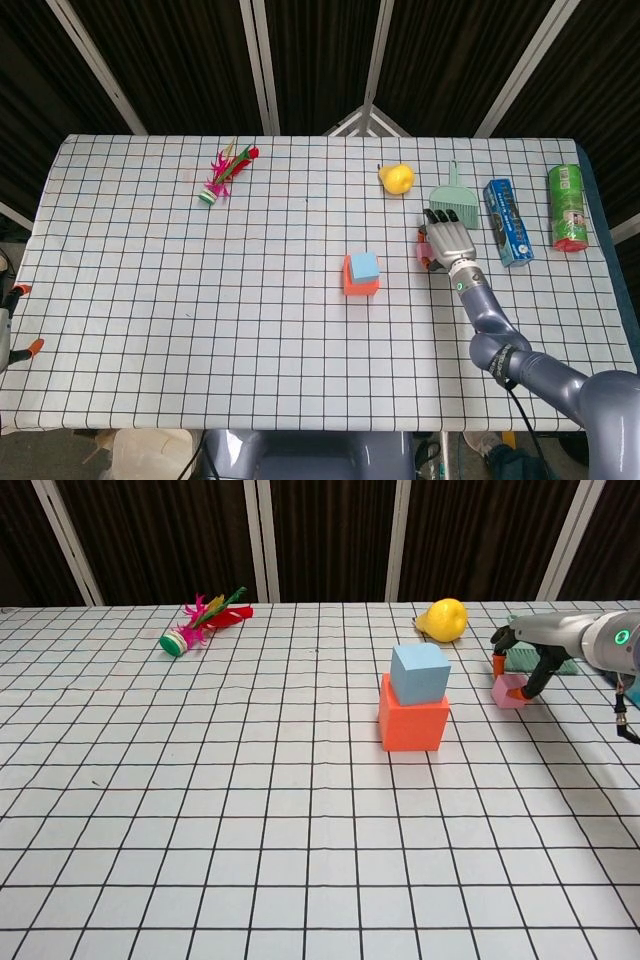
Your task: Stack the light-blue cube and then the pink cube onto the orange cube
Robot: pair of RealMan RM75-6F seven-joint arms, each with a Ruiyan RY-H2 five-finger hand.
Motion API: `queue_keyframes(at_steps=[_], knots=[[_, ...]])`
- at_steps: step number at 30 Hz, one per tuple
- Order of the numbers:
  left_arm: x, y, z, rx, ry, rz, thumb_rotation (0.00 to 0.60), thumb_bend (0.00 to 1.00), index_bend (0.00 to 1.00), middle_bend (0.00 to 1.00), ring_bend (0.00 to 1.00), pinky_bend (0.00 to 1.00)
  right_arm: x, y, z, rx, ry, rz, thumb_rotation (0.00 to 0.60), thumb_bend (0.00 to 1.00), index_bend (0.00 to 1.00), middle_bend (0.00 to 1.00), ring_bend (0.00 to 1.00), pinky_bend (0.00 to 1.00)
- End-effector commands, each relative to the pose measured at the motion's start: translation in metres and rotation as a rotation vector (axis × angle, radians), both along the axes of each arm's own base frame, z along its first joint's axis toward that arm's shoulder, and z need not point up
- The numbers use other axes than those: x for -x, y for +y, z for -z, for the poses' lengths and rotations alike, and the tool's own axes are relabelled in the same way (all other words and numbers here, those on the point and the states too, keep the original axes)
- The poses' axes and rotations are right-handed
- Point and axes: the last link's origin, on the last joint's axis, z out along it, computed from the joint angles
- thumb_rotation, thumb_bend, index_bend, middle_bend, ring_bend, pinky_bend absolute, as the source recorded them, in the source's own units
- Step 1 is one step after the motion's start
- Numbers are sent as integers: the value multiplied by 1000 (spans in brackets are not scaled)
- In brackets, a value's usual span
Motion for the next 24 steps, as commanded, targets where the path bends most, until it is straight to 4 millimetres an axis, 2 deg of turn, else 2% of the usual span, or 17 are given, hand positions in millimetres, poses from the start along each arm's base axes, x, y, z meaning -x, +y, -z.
queue_keyframes(at_steps=[1, 8, 13, 19, 24], knots=[[0, 0, 0, 1, -1, 1, 600, 206, 215, 13, 0, 18, 0, 0, 0, -1, 0, 1, 600, 429, 465, 74, 70, 0], [0, 0, 0, 2, -5, 1, 600, 206, 215, 13, 0, 18, -8, 0, -8, 7, 1, -26, 600, 428, 465, 74, 70, 0], [-1, 1, -1, 4, -17, 9, 600, 206, 215, 13, 0, 18, -21, 0, -23, 21, 5, -53, 600, 429, 465, 74, 70, 0], [0, 0, -5, 3, -37, 18, 600, 206, 215, 13, 0, 18, -42, 10, -55, 51, 16, -85, 600, 429, 465, 74, 70, 0], [0, -2, -9, 6, -59, 31, 600, 206, 216, 13, 0, 18, -65, 30, -88, 73, 23, -99, 600, 429, 465, 74, 70, 0]])
